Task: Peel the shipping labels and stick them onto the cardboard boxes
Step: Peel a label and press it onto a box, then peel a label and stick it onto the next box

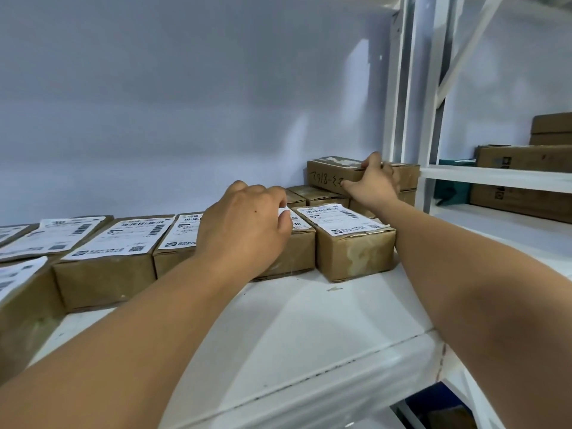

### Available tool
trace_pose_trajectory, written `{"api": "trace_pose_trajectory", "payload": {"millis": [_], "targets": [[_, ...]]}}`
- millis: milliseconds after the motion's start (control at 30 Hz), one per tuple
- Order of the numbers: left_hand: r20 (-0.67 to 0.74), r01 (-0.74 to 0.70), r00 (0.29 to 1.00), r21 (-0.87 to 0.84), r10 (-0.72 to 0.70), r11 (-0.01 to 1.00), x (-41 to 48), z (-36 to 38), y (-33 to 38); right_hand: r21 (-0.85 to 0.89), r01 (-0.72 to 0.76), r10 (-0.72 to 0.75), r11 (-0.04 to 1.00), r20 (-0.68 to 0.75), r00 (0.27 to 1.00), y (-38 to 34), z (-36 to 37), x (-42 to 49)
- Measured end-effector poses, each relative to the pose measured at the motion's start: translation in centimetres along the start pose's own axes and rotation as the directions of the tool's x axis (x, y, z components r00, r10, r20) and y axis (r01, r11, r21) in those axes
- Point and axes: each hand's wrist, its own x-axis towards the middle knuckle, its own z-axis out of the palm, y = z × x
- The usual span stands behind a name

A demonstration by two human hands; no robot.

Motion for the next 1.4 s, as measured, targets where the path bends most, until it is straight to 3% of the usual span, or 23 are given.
{"api": "trace_pose_trajectory", "payload": {"millis": [367, 500, 633, 833, 933, 1067, 1200, 1400], "targets": [[-0.041, -0.045, 0.998, -0.005, 0.045, 0.999, 0.1, 0.5, -0.3, 0.4, -0.047, 0.082, 0.915, -0.071, 0.994, -0.6, -4.2, -2.3], [-0.125, -0.086, 0.99, -0.117, 0.071, 0.989, -0.4, 0.0, -0.1, 0.477, -0.055, 0.112, 0.877, -0.092, 0.989, -2.6, -7.7, -4.5], [-0.216, -0.175, 0.971, -0.333, 0.105, 0.927, -1.4, -1.5, 1.1, 0.462, 0.031, 0.023, 0.886, -0.11, 0.994, -6.2, -11.0, -9.8], [-0.075, 0.036, 0.99, -0.689, -0.121, 0.724, -4.7, -6.0, 2.8, 0.5, 0.182, -0.174, 0.847, -0.063, 0.983, -11.5, -12.3, -20.2], [-0.012, 0.058, 0.996, -0.677, -0.09, 0.734, -8.0, -8.6, 1.8, 0.573, 0.128, -0.132, 0.81, -0.035, 0.991, -13.2, -12.7, -24.2], [-0.015, 0.067, 0.995, -0.643, -0.099, 0.763, -12.3, -10.3, 0.2, 0.544, 0.166, -0.219, 0.823, 0.034, 0.975, -14.1, -12.7, -28.8], [0.0, 0.078, 0.995, -0.631, -0.1, 0.772, -15.2, -11.5, -1.4, 0.571, 0.119, -0.212, 0.812, 0.099, 0.972, -14.3, -12.2, -32.0], [-0.061, -0.01, 0.998, -0.457, -0.02, 0.889, -17.7, -13.7, -3.3, 0.609, 0.107, -0.286, 0.786, 0.205, 0.936, -14.4, -11.5, -34.7]]}}
